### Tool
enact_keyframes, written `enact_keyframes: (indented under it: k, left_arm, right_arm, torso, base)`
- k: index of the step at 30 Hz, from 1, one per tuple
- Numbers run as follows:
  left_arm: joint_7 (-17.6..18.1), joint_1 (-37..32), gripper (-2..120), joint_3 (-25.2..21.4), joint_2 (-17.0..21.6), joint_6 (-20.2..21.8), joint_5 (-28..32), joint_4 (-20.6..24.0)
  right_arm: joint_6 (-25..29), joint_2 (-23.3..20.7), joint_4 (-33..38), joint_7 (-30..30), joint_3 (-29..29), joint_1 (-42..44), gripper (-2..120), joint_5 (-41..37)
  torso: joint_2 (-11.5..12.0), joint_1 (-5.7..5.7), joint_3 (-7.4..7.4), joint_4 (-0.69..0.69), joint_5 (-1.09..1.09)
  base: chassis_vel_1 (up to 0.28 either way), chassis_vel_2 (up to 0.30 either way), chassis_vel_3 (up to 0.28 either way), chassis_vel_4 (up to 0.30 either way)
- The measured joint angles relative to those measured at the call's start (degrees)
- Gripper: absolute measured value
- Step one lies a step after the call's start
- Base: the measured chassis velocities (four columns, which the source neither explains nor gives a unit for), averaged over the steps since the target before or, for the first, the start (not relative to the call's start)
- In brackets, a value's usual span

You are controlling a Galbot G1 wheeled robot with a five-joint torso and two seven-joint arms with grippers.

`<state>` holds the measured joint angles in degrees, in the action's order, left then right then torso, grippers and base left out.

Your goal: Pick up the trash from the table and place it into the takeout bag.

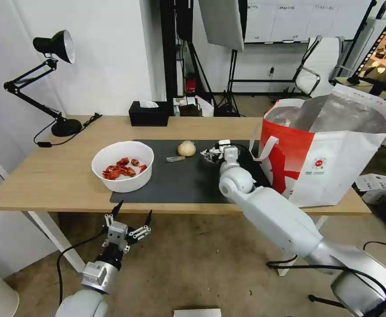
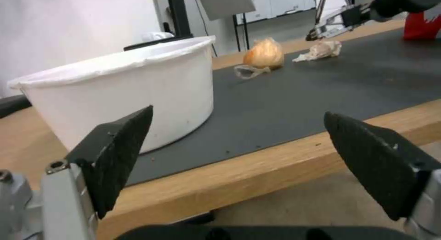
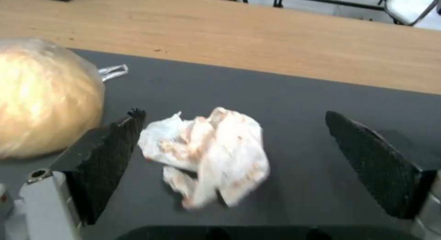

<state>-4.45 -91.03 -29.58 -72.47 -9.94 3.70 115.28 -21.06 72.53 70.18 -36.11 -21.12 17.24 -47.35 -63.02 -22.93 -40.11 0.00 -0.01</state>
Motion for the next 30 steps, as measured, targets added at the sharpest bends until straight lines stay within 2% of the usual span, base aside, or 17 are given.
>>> enact_keyframes:
  k: [9, 20, 23, 24, 27, 28, 29, 30]
  left_arm:
    - [0.0, 0.1, 100, -0.1, 0.5, -0.6, 0.2, -0.4]
    - [-0.1, 0.1, 100, -0.4, 1.3, -1.3, 0.9, -0.6]
    - [-0.1, 0.1, 100, -0.4, 1.3, -1.4, 1.1, -0.6]
    - [-0.1, 0.1, 100, -0.4, 1.3, -1.4, 1.1, -0.6]
    - [-0.2, 0.1, 100, -0.3, 1.4, -1.4, 1.1, -0.7]
    - [-0.2, 0.1, 100, -0.3, 1.4, -1.4, 1.1, -0.7]
    - [-0.2, 0.1, 100, -0.3, 1.4, -1.4, 1.1, -0.7]
    - [-0.2, 0.2, 100, -0.2, 1.4, -1.4, 1.1, -0.7]
  right_arm:
    - [-2.4, 5.7, -9.9, 1.8, 0.3, -4.0, 100, 0.4]
    - [-2.9, 7.7, -13.5, 2.7, 1.6, -4.0, 98, 0.6]
    - [-2.9, 8.0, -13.6, 2.6, 2.1, -3.6, 86, 0.4]
    - [-2.9, 8.0, -13.6, 2.6, 2.1, -3.6, 86, 0.4]
    - [-2.8, 7.9, -13.2, 2.6, 2.4, -3.1, 74, 0.3]
    - [-2.6, 7.8, -12.8, 2.6, 2.5, -2.7, 65, 0.3]
    - [-2.6, 7.8, -12.8, 2.6, 2.5, -2.7, 65, 0.3]
    - [-2.5, 7.6, -12.5, 2.6, 2.5, -2.5, 60, 0.3]
  torso:
    - [0.0, 0.00, 0.00, 0.01, 0.00]
    - [0.0, 0.01, 0.00, 0.00, 0.01]
    - [0.0, 0.01, 0.01, 0.00, 0.01]
    - [0.0, 0.01, 0.01, 0.00, 0.01]
    - [0.0, 0.02, 0.02, 0.01, 0.01]
    - [0.0, 0.02, 0.02, 0.02, 0.01]
    - [0.0, 0.02, 0.02, 0.02, 0.01]
    - [0.0, 0.02, 0.02, 0.03, 0.01]
  base:
    - [0.000, 0.000, 0.000, 0.000]
    - [0.000, 0.000, 0.000, 0.000]
    - [0.000, 0.000, 0.000, 0.000]
    - [0.000, 0.000, 0.000, 0.000]
    - [0.000, 0.000, 0.000, 0.000]
    - [0.000, 0.000, 0.000, 0.000]
    - [0.000, 0.000, 0.000, 0.000]
    - [0.000, 0.000, 0.000, 0.000]
